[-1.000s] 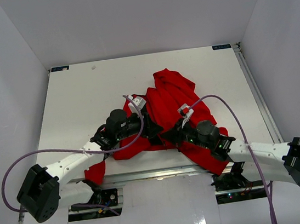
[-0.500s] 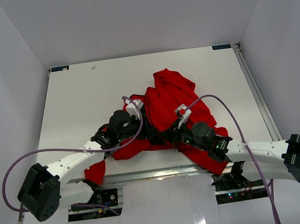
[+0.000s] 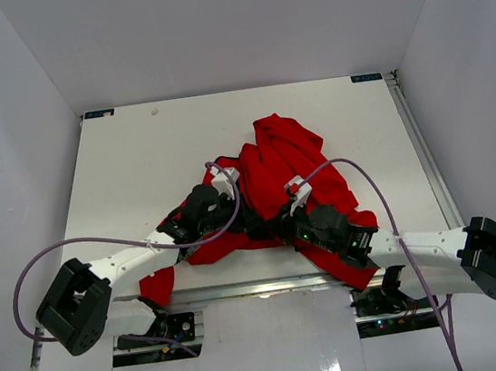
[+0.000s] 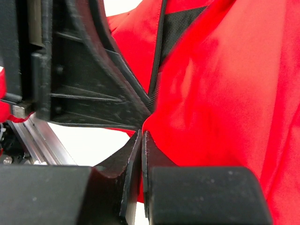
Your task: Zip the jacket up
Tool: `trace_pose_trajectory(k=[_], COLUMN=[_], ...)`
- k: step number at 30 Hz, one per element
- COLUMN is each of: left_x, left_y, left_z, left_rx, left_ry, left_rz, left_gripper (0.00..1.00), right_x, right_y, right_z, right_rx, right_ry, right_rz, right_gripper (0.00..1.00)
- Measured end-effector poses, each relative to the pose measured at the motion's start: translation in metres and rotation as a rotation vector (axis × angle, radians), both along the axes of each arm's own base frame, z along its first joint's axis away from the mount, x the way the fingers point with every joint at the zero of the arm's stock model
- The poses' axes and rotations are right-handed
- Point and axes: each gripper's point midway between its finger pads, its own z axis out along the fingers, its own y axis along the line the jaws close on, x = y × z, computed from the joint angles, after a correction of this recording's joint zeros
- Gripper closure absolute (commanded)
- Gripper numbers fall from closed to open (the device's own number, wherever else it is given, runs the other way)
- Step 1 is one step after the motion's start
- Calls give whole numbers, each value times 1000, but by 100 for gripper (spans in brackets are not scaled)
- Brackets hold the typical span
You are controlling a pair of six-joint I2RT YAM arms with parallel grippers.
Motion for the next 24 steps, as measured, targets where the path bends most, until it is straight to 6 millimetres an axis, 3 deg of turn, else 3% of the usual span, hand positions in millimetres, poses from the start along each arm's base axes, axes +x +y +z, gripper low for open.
trace_pose_trajectory(k=[2, 8, 17, 24], left_x=[-2, -13, -22, -25], left_y=[-4, 1, 3, 2], left_z=[0, 1, 45, 49], left_rx=[-18, -68, -194, -221], left_ry=[2, -54, -215, -237], left_rz=[-19, -52, -95, -117], left_gripper=[100, 100, 100, 100], right_x=[-1, -6, -21, -32], right_y=[0, 4, -7, -7], right_z=[-1, 1, 11, 8], right_rx=[-3, 19, 92, 107], right_ry=[2, 17, -7, -2], right_rz=[2, 24, 67, 117], right_gripper=[78, 59, 50, 41])
